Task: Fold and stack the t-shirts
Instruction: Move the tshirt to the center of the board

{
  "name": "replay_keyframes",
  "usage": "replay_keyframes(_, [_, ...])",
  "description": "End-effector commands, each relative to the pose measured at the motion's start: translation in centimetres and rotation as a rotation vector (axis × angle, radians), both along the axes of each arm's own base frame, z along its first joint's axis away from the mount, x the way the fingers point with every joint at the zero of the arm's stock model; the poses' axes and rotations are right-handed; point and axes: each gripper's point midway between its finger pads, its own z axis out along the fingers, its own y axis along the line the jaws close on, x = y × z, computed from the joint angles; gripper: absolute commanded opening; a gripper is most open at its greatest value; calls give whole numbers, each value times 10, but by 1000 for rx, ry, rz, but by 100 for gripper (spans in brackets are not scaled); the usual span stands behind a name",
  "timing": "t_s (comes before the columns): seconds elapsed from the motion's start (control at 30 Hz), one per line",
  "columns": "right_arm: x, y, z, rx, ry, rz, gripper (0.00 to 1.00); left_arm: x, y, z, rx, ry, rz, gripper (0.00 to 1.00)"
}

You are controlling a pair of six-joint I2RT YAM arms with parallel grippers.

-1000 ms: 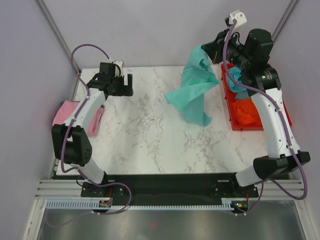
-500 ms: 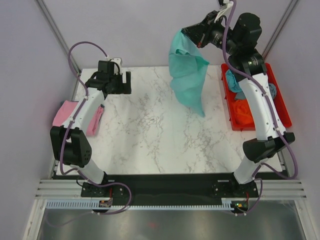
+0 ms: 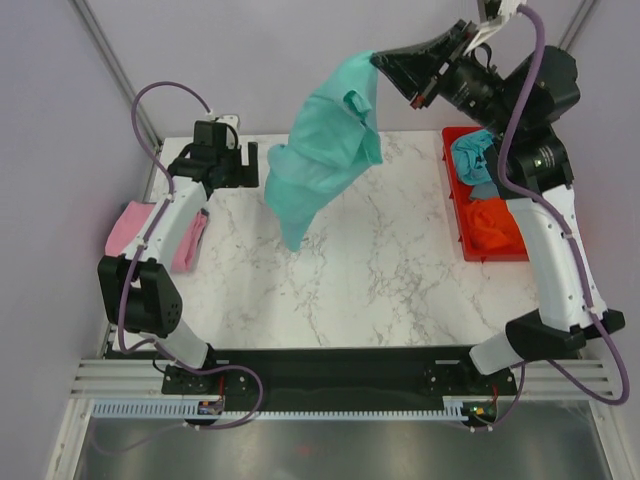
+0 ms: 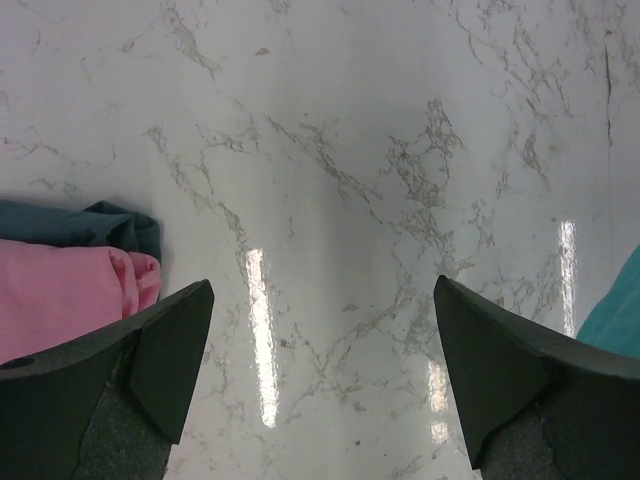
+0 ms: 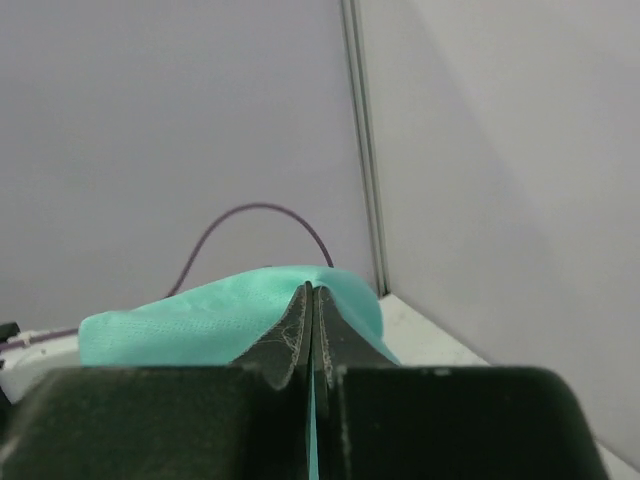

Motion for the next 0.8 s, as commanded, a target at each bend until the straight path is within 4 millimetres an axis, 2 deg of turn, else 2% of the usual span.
replay_keyframes(0.0, [25,-6,-85,-133,163,-65,0,4,11,18,25,-54,41,99])
replay_keyframes(0.03, [24,-18,-103,-159,192,-93,0,3,12,17,28,-51,46,99])
replay_keyframes(0.07, [30,-23,-129,-218,206,-118,0,3,12,16,30,-49,46,99])
replay_keyframes(0.1, [41,-27,-184,-282,311,-134,0,3,12,15,29,-45,44,99])
replay_keyframes(0.17, [48,-50,-240,-359,413,-194,0,1,5,12,9,-32,8,99])
replay_keyframes(0.2, [50,-58,-298,-432,506,-195,0,-2,0,6,-3,-7,-17,99])
replay_keyframes(0.23, [51,-72,-327,-465,570,-217,0,-6,-5,1,-19,13,-43,99])
replay_keyframes(0.27, [52,-81,-349,-487,618,-232,0,-13,-24,-3,-93,41,-133,99])
replay_keyframes(0.3, [49,-91,-386,-523,693,-241,0,-20,-33,-8,-129,64,-173,99])
replay_keyframes(0.33, [51,-105,-402,-530,735,-266,0,-30,-40,-23,-166,112,-199,99])
replay_keyframes(0.37, [49,-110,-419,-551,766,-267,0,-35,-40,-32,-165,135,-199,99])
replay_keyframes(0.5, [53,-132,-443,-594,834,-370,0,-62,-37,-88,-154,285,-188,99])
replay_keyframes(0.53, [56,-142,-448,-585,879,-431,0,-70,-66,-86,-320,324,-235,93])
replay_keyframes(0.57, [56,-146,-452,-580,902,-454,0,-84,-92,-84,-454,377,-334,93])
replay_keyframes(0.7, [49,-147,-465,-574,945,-427,0,-93,-108,-109,-549,485,-326,91])
replay_keyframes(0.73, [49,-146,-466,-572,950,-425,0,-95,-115,-110,-590,512,-330,90])
replay_keyframes(0.77, [49,-146,-467,-567,957,-426,0,-96,-121,-121,-604,547,-334,89])
